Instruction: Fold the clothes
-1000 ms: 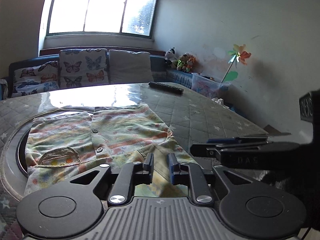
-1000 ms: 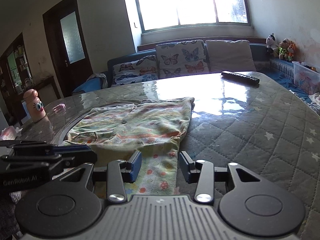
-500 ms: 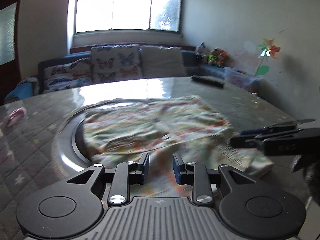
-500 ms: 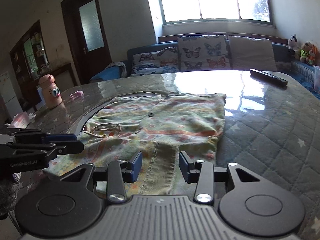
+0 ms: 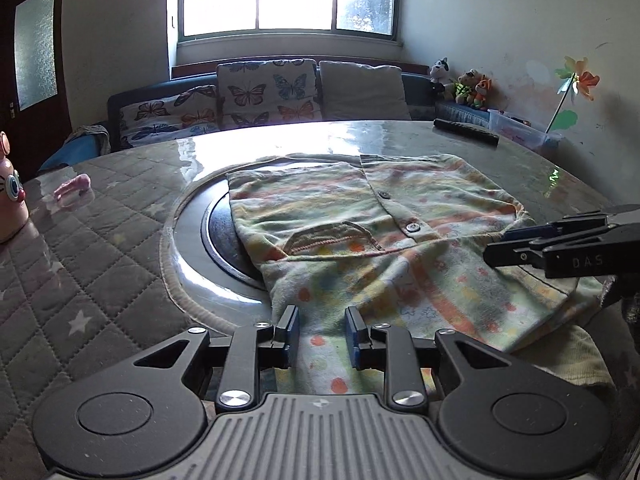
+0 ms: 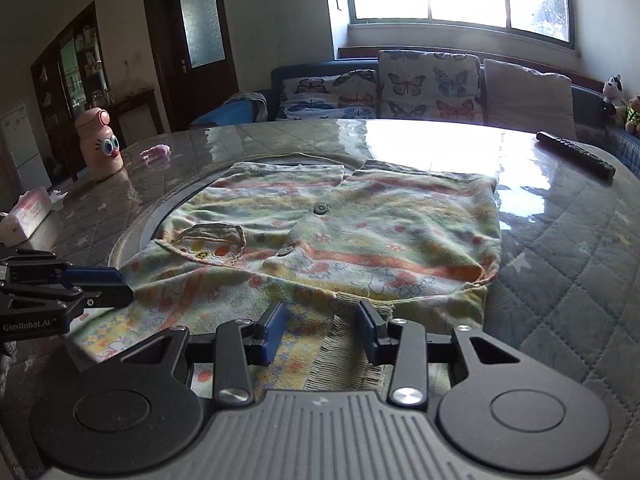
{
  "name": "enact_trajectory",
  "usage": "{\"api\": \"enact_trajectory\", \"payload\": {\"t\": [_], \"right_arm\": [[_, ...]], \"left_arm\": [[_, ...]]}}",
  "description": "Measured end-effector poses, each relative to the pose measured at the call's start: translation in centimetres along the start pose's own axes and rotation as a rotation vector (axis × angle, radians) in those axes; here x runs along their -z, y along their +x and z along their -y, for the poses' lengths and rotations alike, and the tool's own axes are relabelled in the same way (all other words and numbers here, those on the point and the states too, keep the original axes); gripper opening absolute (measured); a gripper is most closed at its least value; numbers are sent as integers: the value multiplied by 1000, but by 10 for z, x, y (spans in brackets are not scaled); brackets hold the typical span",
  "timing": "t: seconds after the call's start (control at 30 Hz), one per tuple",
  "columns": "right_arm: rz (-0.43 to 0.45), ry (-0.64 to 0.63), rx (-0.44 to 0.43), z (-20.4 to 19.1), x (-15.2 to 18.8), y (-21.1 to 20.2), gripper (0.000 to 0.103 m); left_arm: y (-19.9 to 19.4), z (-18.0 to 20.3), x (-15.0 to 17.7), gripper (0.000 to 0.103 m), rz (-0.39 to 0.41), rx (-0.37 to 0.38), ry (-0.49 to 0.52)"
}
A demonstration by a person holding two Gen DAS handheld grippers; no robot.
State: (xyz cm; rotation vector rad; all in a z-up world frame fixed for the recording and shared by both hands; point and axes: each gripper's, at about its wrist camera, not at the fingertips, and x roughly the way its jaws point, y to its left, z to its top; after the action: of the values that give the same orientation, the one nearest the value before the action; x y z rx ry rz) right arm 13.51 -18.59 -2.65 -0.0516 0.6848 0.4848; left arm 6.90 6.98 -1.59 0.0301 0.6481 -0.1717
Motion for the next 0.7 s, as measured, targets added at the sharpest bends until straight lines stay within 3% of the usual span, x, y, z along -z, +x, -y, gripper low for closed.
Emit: {"api": "enact_trajectory", "payload": {"t": [0.17,0.4,0.53,0.57,0.63,0.7], "right_arm": [[13,-18,-10,-5,-5,-4,40],[-4,-63,-24,-12,-2,2,41],[0,-78,-35,-15,0,-8,43],[0,-85,-42,-16,1,-11,47],[-2,-104,-49,-20,5,-15,51],[-8,-116,-47,-22,10,-17,52]], "left_arm": [[9,6,-18,26,19,12,25],[37,14,-23,28,-24,9,75],[27,23,-22,29,-1,18,104],[24,26,-22,30,4,26,110],[19,33,-20,43,14,40,130],[16,42,-17,45,20,51,159]]}}
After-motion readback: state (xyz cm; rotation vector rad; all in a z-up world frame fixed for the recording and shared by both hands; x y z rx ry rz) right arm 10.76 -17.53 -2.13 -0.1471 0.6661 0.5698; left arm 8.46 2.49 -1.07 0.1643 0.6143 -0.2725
